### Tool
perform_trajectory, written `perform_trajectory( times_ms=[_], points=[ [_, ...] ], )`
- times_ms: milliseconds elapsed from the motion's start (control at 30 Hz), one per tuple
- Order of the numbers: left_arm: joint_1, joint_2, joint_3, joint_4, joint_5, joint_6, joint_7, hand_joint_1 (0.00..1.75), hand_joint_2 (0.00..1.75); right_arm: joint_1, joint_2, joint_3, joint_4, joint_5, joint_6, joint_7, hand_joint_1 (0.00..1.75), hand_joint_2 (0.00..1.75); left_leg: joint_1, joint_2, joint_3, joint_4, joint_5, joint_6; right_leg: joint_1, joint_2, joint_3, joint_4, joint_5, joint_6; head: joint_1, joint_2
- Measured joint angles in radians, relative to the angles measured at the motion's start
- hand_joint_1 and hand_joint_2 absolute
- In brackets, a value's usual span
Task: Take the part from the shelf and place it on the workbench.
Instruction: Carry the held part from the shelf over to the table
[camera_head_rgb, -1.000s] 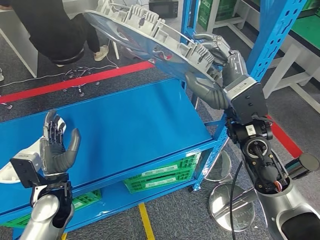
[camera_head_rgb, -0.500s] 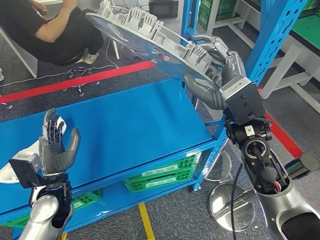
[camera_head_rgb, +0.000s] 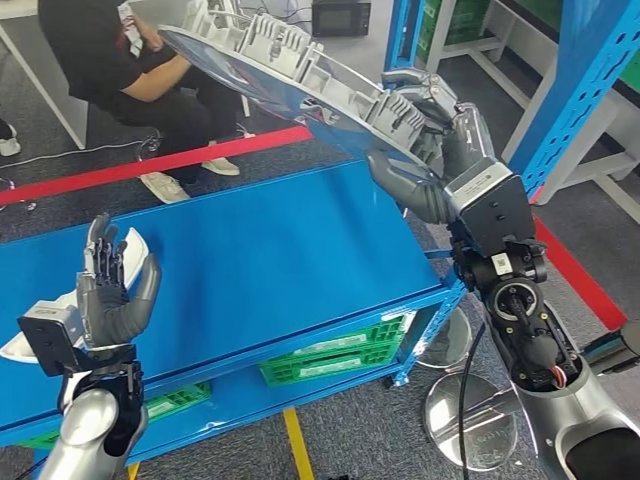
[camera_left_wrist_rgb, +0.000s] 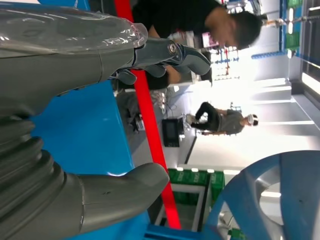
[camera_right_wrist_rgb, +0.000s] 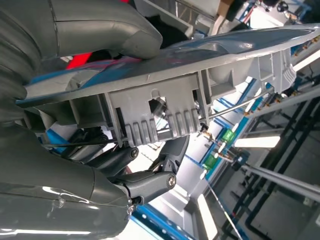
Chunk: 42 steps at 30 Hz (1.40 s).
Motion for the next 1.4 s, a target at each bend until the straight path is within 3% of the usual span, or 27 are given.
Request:
perform_trajectory(
  times_ms=[33,67,133,167,233,300,367,433,500,533,567,600,667,733,800,867,933,967,1000,1033,1067,1100,1167,1233,1300,1333,1400],
  points=[
    [0.003,0.001,0.000,-0.001,-0.001,0.002,0.000,0.00,1.75,0.001,0.000,0.001,0.001,0.000,0.002,0.000,1.75,1.75,0.002,-0.009,0.001,0.002,-0.002,-0.003,-0.004,0.000,-0.010,0.003,0.017,0.004,0.002,0.000],
    [0.006,0.001,0.000,-0.003,-0.001,0.003,0.001,0.00,1.75,0.001,0.000,0.001,0.001,0.000,0.003,0.000,1.75,1.75,0.006,-0.019,0.003,0.005,-0.005,-0.008,-0.010,0.001,0.002,-0.038,0.055,0.008,0.003,0.000],
    [0.007,0.003,0.000,-0.007,-0.002,0.004,0.002,0.00,1.75,0.000,0.000,0.003,0.002,0.000,0.003,0.000,1.75,1.75,0.013,-0.042,0.002,0.019,-0.015,-0.023,-0.023,0.026,0.055,-0.176,0.132,0.022,0.008,0.000],
    [0.007,0.003,0.000,-0.009,-0.002,0.004,0.003,0.00,1.75,-0.001,0.000,0.004,0.002,0.000,0.004,-0.001,1.75,1.75,0.015,-0.053,-0.003,0.029,-0.018,-0.032,-0.028,0.043,0.080,-0.229,0.149,0.025,0.011,0.000],
    [0.008,0.004,0.000,-0.014,-0.003,0.005,0.005,0.00,1.75,0.000,0.001,0.007,0.003,0.000,0.004,-0.001,1.75,1.75,0.017,-0.074,-0.018,0.036,-0.016,-0.049,-0.026,0.062,0.095,-0.255,0.142,0.020,0.012,0.000],
    [0.014,0.006,0.000,-0.019,-0.005,0.006,0.009,0.00,1.75,0.000,0.003,0.009,0.003,0.000,0.005,-0.001,1.75,1.75,0.021,-0.085,-0.028,0.036,-0.011,-0.062,-0.022,0.042,0.096,-0.253,0.143,0.004,0.007,0.000],
    [0.017,0.009,0.000,-0.025,-0.006,0.007,0.014,0.00,1.75,-0.002,0.005,0.011,0.003,0.000,0.005,0.000,1.75,1.75,0.019,-0.050,-0.053,0.082,-0.032,-0.068,-0.021,0.021,0.099,-0.256,0.145,-0.011,-0.005,0.000],
    [0.017,0.010,0.000,-0.029,-0.007,0.007,0.016,0.00,1.75,-0.002,0.007,0.012,0.003,0.001,0.005,-0.001,1.75,1.75,0.014,-0.001,-0.120,0.210,-0.085,-0.068,-0.014,-0.001,0.100,-0.257,0.144,-0.023,-0.021,0.000],
    [0.018,0.010,0.000,-0.029,-0.007,0.007,0.017,0.00,1.75,-0.002,0.008,0.012,0.003,0.001,0.005,-0.001,1.75,1.75,0.011,0.013,-0.191,0.334,-0.118,-0.062,-0.004,-0.024,0.101,-0.257,0.141,-0.029,-0.028,0.000],
    [0.019,0.010,0.000,-0.029,-0.006,0.007,0.017,0.00,1.75,-0.001,0.008,0.012,0.003,0.002,0.005,-0.001,1.75,1.75,0.008,0.015,-0.204,0.348,-0.110,-0.056,0.001,-0.036,0.102,-0.257,0.140,-0.032,-0.029,0.000],
    [0.019,0.010,0.000,-0.029,-0.006,0.007,0.017,0.00,1.75,-0.001,0.008,0.012,0.003,0.002,0.006,-0.001,1.75,1.75,0.003,0.017,-0.195,0.319,-0.085,-0.048,0.006,-0.047,0.104,-0.257,0.138,-0.035,-0.030,0.000],
    [0.019,0.011,0.000,-0.029,-0.006,0.007,0.017,0.00,1.75,-0.001,0.008,0.012,0.003,0.001,0.006,-0.001,1.75,1.75,-0.005,0.023,-0.166,0.256,-0.050,-0.037,0.009,-0.058,0.106,-0.257,0.136,-0.037,-0.030,0.000],
    [0.015,0.011,0.000,-0.030,-0.006,0.007,0.017,0.00,1.75,0.000,0.009,0.012,0.003,0.001,0.007,-0.001,1.75,1.75,-0.028,0.063,-0.095,0.113,0.002,-0.013,0.016,-0.077,0.111,-0.258,0.132,-0.038,-0.030,0.000],
    [0.010,0.010,0.000,-0.032,-0.006,0.007,0.016,0.00,1.75,0.001,0.010,0.012,0.003,0.001,0.011,-0.001,1.75,1.75,-0.044,0.085,-0.065,0.050,0.015,0.000,0.020,-0.096,0.115,-0.260,0.127,-0.034,-0.031,0.000],
    [0.008,0.010,0.000,-0.033,-0.005,0.009,0.016,0.00,1.75,0.002,0.011,0.013,0.003,0.001,0.019,-0.001,1.75,1.75,-0.043,0.063,-0.062,0.042,0.018,0.004,0.022,-0.113,0.119,-0.263,0.121,-0.027,-0.030,0.000],
    [0.007,0.010,0.000,-0.034,-0.004,0.013,0.014,0.00,1.75,0.001,0.013,0.014,0.003,-0.001,0.028,-0.001,1.75,1.75,-0.035,0.042,-0.053,0.028,0.023,0.009,0.021,-0.085,0.112,-0.237,0.098,-0.019,-0.028,0.000],
    [0.006,0.008,0.000,-0.035,-0.003,0.014,0.013,0.00,1.75,0.003,0.014,0.015,0.003,-0.004,0.034,-0.003,1.75,1.75,-0.028,0.021,-0.046,0.021,0.026,0.012,0.017,-0.032,0.064,-0.129,0.041,-0.011,-0.018,0.000],
    [0.006,0.007,-0.001,-0.035,-0.003,0.015,0.013,0.00,1.75,0.005,0.015,0.016,0.003,-0.005,0.036,-0.004,1.75,1.75,-0.026,0.010,-0.046,0.021,0.026,0.014,0.015,-0.019,0.030,-0.057,0.012,-0.008,-0.014,0.000],
    [0.006,0.006,-0.001,-0.035,-0.002,0.015,0.013,0.00,1.75,0.009,0.015,0.018,0.003,-0.005,0.038,-0.005,1.75,1.75,-0.025,-0.003,-0.046,0.022,0.026,0.014,0.013,-0.014,0.000,0.001,-0.006,-0.004,-0.011,0.000],
    [0.007,0.006,-0.001,-0.035,-0.002,0.015,0.013,0.00,1.75,0.014,0.016,0.020,0.003,-0.005,0.039,-0.006,1.75,1.75,-0.024,-0.016,-0.046,0.022,0.026,0.014,0.011,-0.012,-0.015,0.026,-0.004,-0.001,-0.010,0.000],
    [0.008,0.006,-0.001,-0.035,-0.002,0.015,0.013,0.00,1.75,0.018,0.016,0.021,0.003,-0.005,0.040,-0.006,1.75,1.75,-0.022,-0.032,-0.045,0.024,0.026,0.013,0.008,-0.011,-0.010,0.009,0.019,0.001,-0.008,0.000],
    [0.008,0.005,-0.001,-0.035,-0.002,0.015,0.013,0.00,1.75,0.021,0.016,0.022,0.003,-0.005,0.040,-0.006,1.75,1.75,-0.020,-0.047,-0.045,0.027,0.025,0.011,0.004,-0.006,0.012,-0.046,0.058,0.003,-0.006,0.000],
    [0.008,0.004,-0.001,-0.035,-0.002,0.016,0.013,0.00,1.75,0.022,0.017,0.023,0.003,-0.008,0.041,-0.008,1.75,1.75,-0.016,-0.076,-0.048,0.037,0.022,0.002,-0.006,0.038,0.072,-0.186,0.123,0.005,-0.001,0.000],
    [0.007,0.003,-0.001,-0.035,-0.003,0.015,0.012,0.00,1.75,0.022,0.018,0.025,0.003,-0.017,0.042,-0.012,1.75,1.75,-0.012,-0.100,-0.060,0.043,0.025,-0.012,-0.008,0.074,0.105,-0.250,0.136,0.000,-0.001,0.000],
    [0.009,0.003,-0.001,-0.035,-0.004,0.016,0.010,0.00,1.75,0.023,0.022,0.029,0.003,-0.021,0.044,-0.016,1.75,1.75,-0.008,-0.125,-0.070,0.040,0.034,-0.027,-0.006,0.060,0.112,-0.259,0.136,-0.014,-0.004,0.000],
    [0.010,0.003,-0.001,-0.035,-0.005,0.017,0.010,0.00,1.75,0.023,0.024,0.031,0.003,-0.022,0.046,-0.017,1.75,1.75,-0.008,-0.118,-0.074,0.043,0.033,-0.033,-0.006,0.046,0.115,-0.264,0.139,-0.020,-0.005,0.000],
    [0.008,0.004,-0.001,-0.035,-0.005,0.020,0.009,0.00,1.75,0.023,0.028,0.033,0.004,-0.024,0.048,-0.020,1.75,1.75,-0.011,-0.062,-0.105,0.099,0.003,-0.043,-0.008,0.018,0.122,-0.275,0.145,-0.034,-0.016,0.000]
  ],
)
